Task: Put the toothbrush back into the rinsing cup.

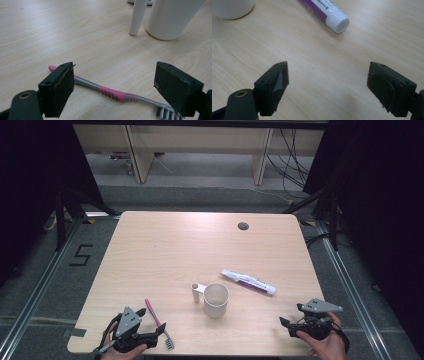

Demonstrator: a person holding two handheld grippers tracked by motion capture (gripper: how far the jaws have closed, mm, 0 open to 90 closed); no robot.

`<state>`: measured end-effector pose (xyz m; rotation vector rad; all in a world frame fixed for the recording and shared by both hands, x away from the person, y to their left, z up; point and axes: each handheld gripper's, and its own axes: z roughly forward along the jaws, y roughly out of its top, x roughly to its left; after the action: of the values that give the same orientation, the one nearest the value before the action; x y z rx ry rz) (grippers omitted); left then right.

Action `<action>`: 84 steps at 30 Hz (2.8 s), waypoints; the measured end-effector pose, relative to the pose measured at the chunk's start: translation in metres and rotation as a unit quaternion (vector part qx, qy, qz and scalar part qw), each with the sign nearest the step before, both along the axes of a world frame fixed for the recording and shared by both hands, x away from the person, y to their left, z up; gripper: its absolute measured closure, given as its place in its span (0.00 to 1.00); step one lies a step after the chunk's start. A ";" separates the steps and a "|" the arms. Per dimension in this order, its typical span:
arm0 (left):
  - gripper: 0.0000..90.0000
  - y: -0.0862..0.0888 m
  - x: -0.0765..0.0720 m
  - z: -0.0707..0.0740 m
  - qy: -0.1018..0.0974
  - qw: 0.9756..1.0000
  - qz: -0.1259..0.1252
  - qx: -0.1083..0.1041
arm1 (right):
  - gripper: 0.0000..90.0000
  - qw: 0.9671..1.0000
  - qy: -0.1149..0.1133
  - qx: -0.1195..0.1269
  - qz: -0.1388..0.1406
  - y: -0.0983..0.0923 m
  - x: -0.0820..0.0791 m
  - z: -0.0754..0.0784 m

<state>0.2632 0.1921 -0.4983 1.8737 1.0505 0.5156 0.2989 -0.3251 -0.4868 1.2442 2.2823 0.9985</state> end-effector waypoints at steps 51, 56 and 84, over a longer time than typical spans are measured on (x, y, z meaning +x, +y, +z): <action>0.48 -0.014 0.062 0.024 0.074 0.878 -0.338 0.331 | 0.22 1.000 0.006 -0.013 0.026 0.003 0.005 -0.005; 0.49 -0.021 0.065 0.025 0.079 0.861 -0.356 0.353 | 0.23 1.000 0.010 -0.013 0.026 0.003 0.005 -0.005; 0.81 -0.031 0.079 0.017 0.170 0.829 -0.385 0.368 | 0.23 0.999 0.014 -0.008 0.029 0.003 0.005 -0.006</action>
<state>0.3419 0.1612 -0.4811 2.9298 0.1780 0.0815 0.3037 -0.3219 -0.4929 1.2005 2.3552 0.9874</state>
